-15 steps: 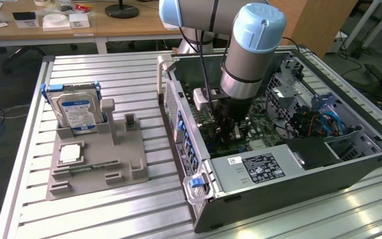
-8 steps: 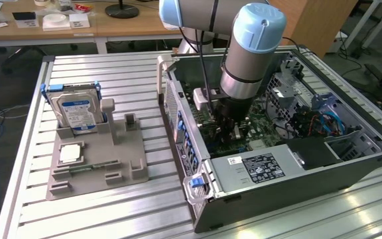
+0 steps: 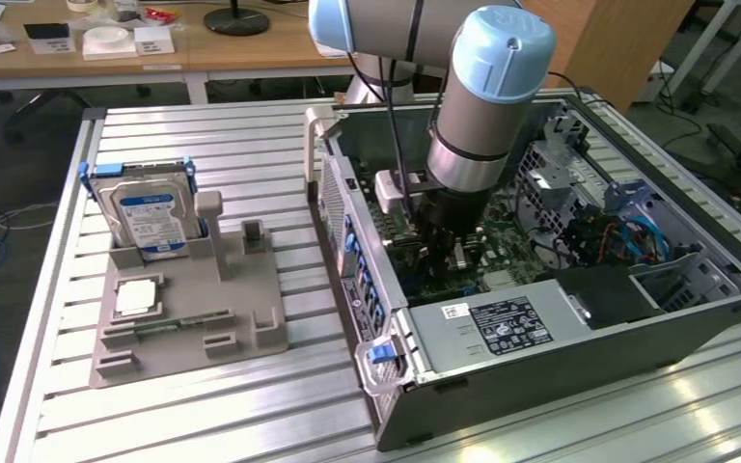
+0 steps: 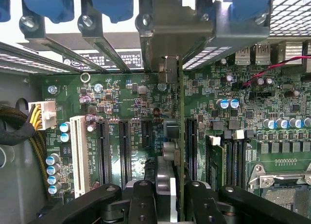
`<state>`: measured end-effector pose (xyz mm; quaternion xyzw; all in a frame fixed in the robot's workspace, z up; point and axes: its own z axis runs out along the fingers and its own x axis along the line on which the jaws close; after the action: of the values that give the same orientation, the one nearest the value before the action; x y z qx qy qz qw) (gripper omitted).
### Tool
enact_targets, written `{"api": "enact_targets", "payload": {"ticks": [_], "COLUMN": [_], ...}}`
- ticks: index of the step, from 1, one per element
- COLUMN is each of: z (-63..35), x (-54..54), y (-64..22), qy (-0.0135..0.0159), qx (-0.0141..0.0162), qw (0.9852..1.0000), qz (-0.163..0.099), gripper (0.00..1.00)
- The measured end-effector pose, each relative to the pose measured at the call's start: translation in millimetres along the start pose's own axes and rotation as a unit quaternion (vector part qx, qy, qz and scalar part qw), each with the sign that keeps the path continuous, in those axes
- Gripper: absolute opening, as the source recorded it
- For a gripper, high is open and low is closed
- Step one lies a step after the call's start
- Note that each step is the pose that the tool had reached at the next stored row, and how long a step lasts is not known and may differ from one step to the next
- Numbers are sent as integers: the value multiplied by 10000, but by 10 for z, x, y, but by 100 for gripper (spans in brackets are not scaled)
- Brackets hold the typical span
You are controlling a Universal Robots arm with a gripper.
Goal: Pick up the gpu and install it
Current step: 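Insert the gpu into the slot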
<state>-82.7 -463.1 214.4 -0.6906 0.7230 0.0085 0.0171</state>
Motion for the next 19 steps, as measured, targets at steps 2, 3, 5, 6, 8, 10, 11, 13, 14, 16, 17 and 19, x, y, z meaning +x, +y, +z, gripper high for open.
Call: {"api": "enact_targets", "payload": {"ticks": [2, 3, 5, 6, 8, 10, 11, 13, 14, 16, 17, 19], "z": [3, 6, 13, 17, 25, 32, 36, 44, 46, 50, 55, 70], "x": [0, 0, 1, 1, 1, 1, 2, 2, 2, 2, 2, 3], "y": [0, 0, 0, 0, 1, 1, 1, 1, 0, 0, 1, 1], "qy": [1, 1, 1, 1, 0, 1, 2, 1, 0, 1, 0, 1], "qx": [-1, 0, 0, 0, 0, 0, 0, 0, 0, 0, 0, 0], "qw": [10000, 10000, 10000, 10000, 10000, 10000, 10000, 10000, 10000, 10000, 10000, 10000], "qz": [0, 0, 0, 0, 0, 0, 0, 0, 0, 0, 0, 0], "gripper": [28, 28, 28, 28, 28, 28, 28, 28, 28, 28, 28, 28]}}
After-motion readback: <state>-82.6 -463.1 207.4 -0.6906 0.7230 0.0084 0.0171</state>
